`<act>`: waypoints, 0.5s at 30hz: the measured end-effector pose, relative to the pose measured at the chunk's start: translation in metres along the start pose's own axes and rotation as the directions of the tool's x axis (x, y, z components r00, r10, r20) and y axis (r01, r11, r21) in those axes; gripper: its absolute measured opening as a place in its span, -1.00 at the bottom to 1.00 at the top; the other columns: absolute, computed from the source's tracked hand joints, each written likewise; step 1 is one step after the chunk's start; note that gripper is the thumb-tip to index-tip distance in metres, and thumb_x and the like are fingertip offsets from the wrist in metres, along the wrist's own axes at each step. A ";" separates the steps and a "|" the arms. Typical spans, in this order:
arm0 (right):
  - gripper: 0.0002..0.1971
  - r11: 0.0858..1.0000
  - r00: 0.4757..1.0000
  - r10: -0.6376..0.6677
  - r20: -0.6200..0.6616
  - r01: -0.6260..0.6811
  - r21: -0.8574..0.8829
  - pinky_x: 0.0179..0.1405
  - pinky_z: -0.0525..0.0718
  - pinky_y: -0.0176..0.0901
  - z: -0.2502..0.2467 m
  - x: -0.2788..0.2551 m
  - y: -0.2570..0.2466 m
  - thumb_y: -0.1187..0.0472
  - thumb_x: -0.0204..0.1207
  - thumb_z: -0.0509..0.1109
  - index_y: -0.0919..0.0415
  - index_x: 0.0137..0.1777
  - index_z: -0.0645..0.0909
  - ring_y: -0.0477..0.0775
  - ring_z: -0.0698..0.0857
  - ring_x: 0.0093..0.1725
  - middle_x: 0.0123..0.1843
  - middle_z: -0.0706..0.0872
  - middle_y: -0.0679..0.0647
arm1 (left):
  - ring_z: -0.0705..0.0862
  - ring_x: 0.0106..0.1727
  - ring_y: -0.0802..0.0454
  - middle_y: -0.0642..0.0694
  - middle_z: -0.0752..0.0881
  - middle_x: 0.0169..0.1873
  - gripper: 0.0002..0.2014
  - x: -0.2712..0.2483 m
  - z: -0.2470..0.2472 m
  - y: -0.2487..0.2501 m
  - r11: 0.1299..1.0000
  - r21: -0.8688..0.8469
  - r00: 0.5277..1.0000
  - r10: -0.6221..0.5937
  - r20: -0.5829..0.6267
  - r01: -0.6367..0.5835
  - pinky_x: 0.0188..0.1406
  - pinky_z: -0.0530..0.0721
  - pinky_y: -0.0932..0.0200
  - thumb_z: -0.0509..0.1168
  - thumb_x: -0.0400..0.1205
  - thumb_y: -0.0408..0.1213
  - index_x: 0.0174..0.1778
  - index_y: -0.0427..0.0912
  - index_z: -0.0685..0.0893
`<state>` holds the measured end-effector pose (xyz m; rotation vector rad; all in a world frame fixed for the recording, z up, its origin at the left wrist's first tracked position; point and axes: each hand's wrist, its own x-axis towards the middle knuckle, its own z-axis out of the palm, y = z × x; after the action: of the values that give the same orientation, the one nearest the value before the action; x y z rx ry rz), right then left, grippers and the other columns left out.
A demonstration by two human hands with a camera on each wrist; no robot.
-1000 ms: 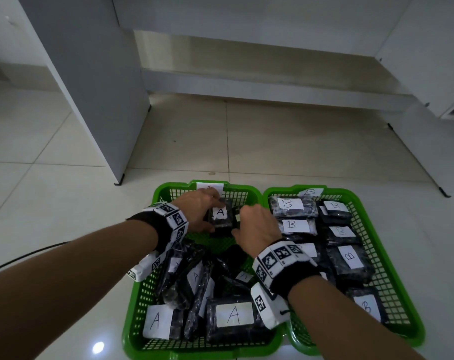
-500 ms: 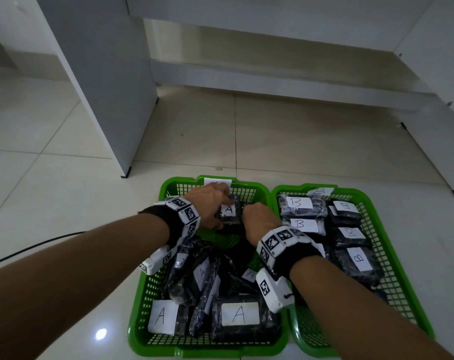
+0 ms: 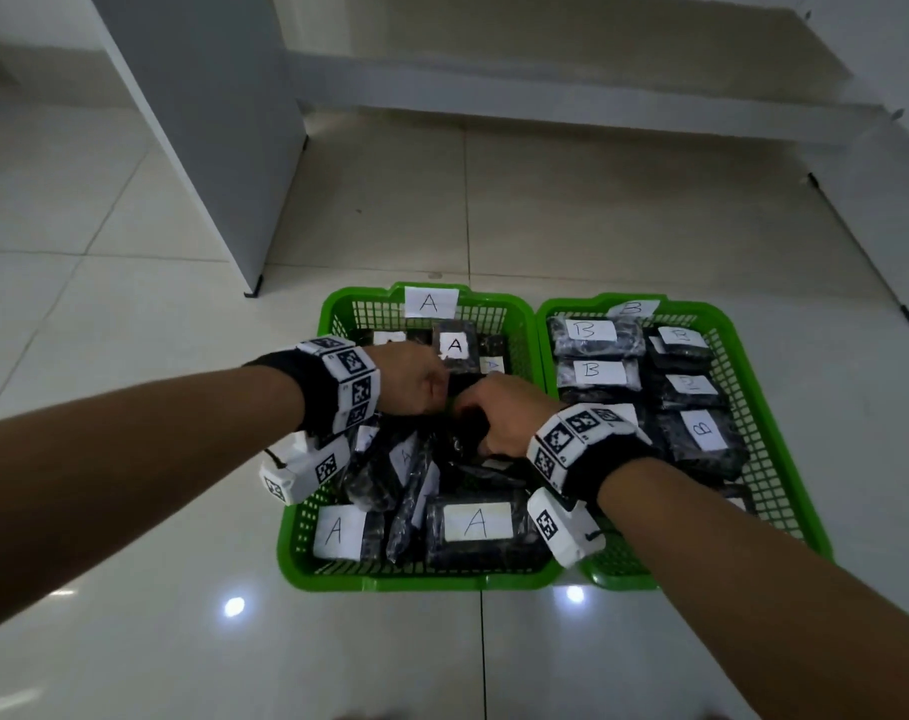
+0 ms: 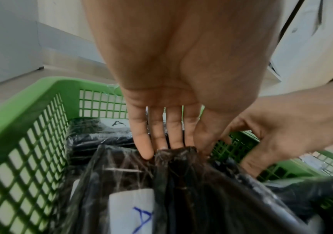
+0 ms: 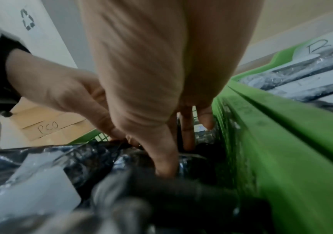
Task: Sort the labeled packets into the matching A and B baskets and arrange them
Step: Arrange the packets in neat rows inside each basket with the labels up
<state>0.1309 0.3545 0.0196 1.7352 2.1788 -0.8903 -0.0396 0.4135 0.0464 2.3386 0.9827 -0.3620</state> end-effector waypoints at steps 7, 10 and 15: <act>-0.59 0.935 0.990 0.001 -0.142 0.050 0.351 0.38 0.63 0.03 -0.034 -0.019 0.015 0.25 0.52 0.59 -0.01 0.34 0.69 0.02 0.68 0.28 0.30 0.72 -0.04 | 0.71 0.02 -0.06 0.02 0.75 -0.10 -0.76 -0.006 -0.003 -0.002 0.935 -0.333 0.990 -0.138 -0.025 0.122 -0.02 0.67 0.10 0.32 0.47 -0.23 0.02 0.00 0.74; -0.57 0.722 0.984 0.055 -0.172 0.080 0.687 0.33 0.70 0.09 -0.044 -0.026 0.023 0.35 0.60 0.49 0.06 0.44 0.62 0.06 0.76 0.24 0.28 0.78 0.03 | 0.74 0.15 -0.06 -0.07 0.77 0.12 -0.64 -0.005 -0.006 -0.003 0.749 -0.653 0.985 -0.169 -0.025 0.111 0.17 0.74 -0.04 0.43 0.55 -0.35 0.28 -0.05 0.69; -0.57 0.100 0.978 0.057 -0.201 0.195 0.976 -0.01 0.79 -0.10 -0.042 -0.028 0.025 0.53 0.67 0.29 0.30 0.51 0.51 0.15 0.78 0.18 0.35 0.73 0.32 | 0.83 0.03 -0.13 -0.30 0.79 0.16 -0.66 -0.003 -0.009 0.011 0.388 -0.918 0.992 -0.124 0.034 0.080 0.09 0.80 0.08 0.43 0.63 -0.35 0.31 -0.32 0.65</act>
<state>0.1706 0.3590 0.0599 2.1606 1.6431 -2.8865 -0.0338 0.4113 0.0595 1.2272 0.9788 0.1989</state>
